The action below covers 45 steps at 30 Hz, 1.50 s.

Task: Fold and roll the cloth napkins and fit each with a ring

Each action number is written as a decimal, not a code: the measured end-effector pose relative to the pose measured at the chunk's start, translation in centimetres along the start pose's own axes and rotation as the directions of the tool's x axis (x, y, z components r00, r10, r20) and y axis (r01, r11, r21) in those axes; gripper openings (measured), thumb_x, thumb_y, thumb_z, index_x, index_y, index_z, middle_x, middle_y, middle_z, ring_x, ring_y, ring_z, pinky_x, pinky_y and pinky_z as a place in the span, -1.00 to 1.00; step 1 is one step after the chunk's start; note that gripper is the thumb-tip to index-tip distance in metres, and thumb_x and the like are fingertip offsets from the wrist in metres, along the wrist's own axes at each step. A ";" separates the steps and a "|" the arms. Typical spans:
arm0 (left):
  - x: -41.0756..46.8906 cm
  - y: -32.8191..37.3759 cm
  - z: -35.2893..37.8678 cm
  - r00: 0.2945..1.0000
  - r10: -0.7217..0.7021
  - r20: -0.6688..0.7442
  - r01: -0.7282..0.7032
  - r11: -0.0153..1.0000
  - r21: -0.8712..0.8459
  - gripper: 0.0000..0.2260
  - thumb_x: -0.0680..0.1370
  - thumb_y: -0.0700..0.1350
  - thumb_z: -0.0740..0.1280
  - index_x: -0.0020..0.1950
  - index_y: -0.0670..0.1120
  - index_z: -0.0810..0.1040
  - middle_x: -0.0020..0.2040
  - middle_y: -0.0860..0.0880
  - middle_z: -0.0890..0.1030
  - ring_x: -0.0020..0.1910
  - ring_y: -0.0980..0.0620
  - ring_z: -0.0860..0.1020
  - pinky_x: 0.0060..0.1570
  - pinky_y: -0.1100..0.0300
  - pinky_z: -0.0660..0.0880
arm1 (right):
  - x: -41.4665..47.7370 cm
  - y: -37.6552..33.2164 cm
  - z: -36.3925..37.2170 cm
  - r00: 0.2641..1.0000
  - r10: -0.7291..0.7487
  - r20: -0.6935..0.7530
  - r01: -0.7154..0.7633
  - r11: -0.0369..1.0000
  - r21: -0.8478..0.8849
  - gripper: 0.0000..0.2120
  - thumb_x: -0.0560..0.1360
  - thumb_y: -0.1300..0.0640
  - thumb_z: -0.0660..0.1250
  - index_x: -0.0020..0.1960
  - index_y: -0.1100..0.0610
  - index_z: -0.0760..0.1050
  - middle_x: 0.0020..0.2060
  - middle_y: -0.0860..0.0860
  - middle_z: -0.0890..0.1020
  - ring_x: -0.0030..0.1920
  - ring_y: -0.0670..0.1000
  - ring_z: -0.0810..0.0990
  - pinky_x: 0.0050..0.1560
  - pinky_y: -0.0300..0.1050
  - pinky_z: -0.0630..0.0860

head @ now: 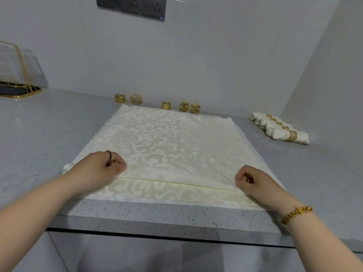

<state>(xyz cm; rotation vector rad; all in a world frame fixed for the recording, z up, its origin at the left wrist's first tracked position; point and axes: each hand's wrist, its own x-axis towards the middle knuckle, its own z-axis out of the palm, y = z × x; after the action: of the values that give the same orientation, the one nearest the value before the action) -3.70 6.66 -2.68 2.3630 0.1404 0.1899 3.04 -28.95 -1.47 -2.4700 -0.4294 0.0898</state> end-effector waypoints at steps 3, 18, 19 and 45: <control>0.7 0.1 -0.4 0.998 -0.009 0.066 0.002 0.995 0.099 -0.79 0.53 -0.08 0.26 -0.30 -0.05 0.50 -0.34 -0.01 0.53 -0.35 0.04 0.43 -0.25 0.22 0.37 | 0.1 0.1 -0.1 1.000 0.004 0.019 -0.003 1.000 -0.020 -0.78 0.49 0.27 0.24 -0.30 0.06 0.39 -0.36 -0.05 0.44 -0.32 -0.07 0.36 -0.22 -0.23 0.34; 0.8 -0.6 -1.2 0.979 0.197 0.055 -0.204 0.951 0.231 -0.85 0.44 -0.15 0.40 -0.26 0.10 0.57 -0.19 0.23 0.55 -0.17 0.22 0.50 -0.11 0.40 0.38 | 0.3 1.1 0.5 0.951 -0.259 -0.169 0.190 0.920 -0.343 -0.83 0.38 0.31 0.39 -0.30 0.10 0.51 -0.31 -0.14 0.47 -0.19 -0.07 0.40 -0.18 -0.39 0.31; 0.6 -0.8 -1.2 0.960 0.280 0.023 -0.272 0.903 0.332 -0.84 0.45 -0.14 0.40 -0.27 0.11 0.60 -0.20 0.28 0.55 -0.17 0.23 0.49 -0.03 0.32 0.43 | 0.2 1.3 0.6 0.931 -0.324 -0.170 0.235 0.885 -0.403 -0.84 0.35 0.34 0.42 -0.32 0.12 0.54 -0.35 -0.11 0.51 -0.24 -0.06 0.42 -0.21 -0.40 0.30; 3.0 -0.3 -0.8 0.968 0.245 -0.049 -0.197 0.872 0.449 -0.73 0.44 -0.01 0.38 -0.31 0.19 0.30 -0.21 0.26 0.40 -0.09 0.13 0.40 -0.05 0.28 0.18 | 2.0 0.4 0.7 0.948 -0.233 -0.217 0.107 0.875 -0.472 -0.78 0.38 0.35 0.28 -0.23 0.03 0.44 -0.22 -0.01 0.53 -0.17 -0.01 0.40 -0.22 -0.20 0.22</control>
<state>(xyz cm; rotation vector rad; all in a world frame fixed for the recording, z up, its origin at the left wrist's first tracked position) -0.92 7.90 -2.03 2.8244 -0.0472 0.4334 4.97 -28.21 -2.19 -2.8307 -0.6039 -0.4682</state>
